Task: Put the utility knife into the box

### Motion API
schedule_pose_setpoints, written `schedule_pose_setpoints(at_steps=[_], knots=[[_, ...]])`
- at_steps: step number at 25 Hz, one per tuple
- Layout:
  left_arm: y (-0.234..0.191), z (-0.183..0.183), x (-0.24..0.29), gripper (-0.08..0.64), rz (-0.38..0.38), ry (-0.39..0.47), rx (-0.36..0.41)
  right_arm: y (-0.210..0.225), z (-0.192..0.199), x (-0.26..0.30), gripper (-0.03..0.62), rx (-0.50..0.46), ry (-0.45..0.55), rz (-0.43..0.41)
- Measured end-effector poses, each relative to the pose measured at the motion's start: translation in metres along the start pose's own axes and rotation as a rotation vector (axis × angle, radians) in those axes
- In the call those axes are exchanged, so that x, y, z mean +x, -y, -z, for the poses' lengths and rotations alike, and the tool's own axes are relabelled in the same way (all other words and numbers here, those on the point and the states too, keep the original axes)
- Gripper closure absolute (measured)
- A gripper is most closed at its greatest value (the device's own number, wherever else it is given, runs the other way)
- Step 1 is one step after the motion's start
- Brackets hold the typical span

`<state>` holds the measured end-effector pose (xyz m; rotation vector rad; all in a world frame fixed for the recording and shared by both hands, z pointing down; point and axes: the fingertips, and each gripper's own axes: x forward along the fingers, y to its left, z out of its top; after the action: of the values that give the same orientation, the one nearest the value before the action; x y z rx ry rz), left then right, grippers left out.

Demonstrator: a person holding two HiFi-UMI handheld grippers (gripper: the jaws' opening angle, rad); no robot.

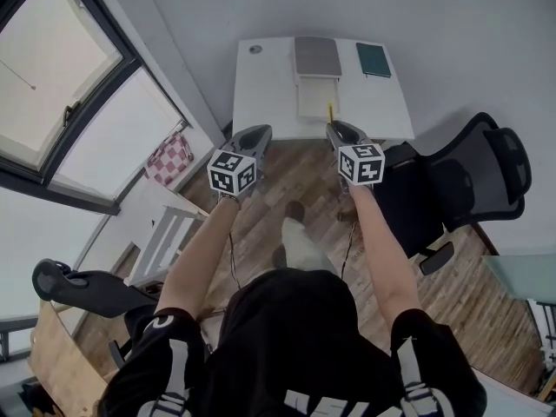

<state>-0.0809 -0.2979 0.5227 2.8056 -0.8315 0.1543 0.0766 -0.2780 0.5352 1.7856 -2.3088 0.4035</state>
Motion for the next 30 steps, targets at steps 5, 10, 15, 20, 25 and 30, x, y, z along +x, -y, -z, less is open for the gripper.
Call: schedule_pose_setpoints(at_steps=[5, 10, 15, 20, 25, 30], knots=[[-0.027, 0.001, 0.005, 0.534, -0.017, 0.006, -0.009, 0.003, -0.005, 0.024, 0.512, -0.003, 0.002, -0.002], [-0.058, -0.005, 0.030, 0.534, -0.013, 0.005, -0.016, 0.018, -0.012, 0.055, 0.512, 0.009, 0.004, 0.012], [-0.088, -0.009, 0.067, 0.534, 0.028, -0.015, -0.011, 0.038, -0.017, 0.095, 0.512, 0.037, 0.004, 0.039], [-0.113, -0.009, 0.110, 0.534, 0.063, -0.043, -0.016, 0.065, -0.013, 0.128, 0.512, 0.068, -0.016, 0.071], [-0.137, -0.010, 0.149, 0.534, 0.099, -0.063, -0.025, 0.087, -0.010, 0.158, 0.512, 0.104, -0.047, 0.104], [-0.155, -0.008, 0.183, 0.534, 0.136, -0.086, -0.034, 0.111, -0.002, 0.186, 0.512, 0.121, -0.072, 0.137]])
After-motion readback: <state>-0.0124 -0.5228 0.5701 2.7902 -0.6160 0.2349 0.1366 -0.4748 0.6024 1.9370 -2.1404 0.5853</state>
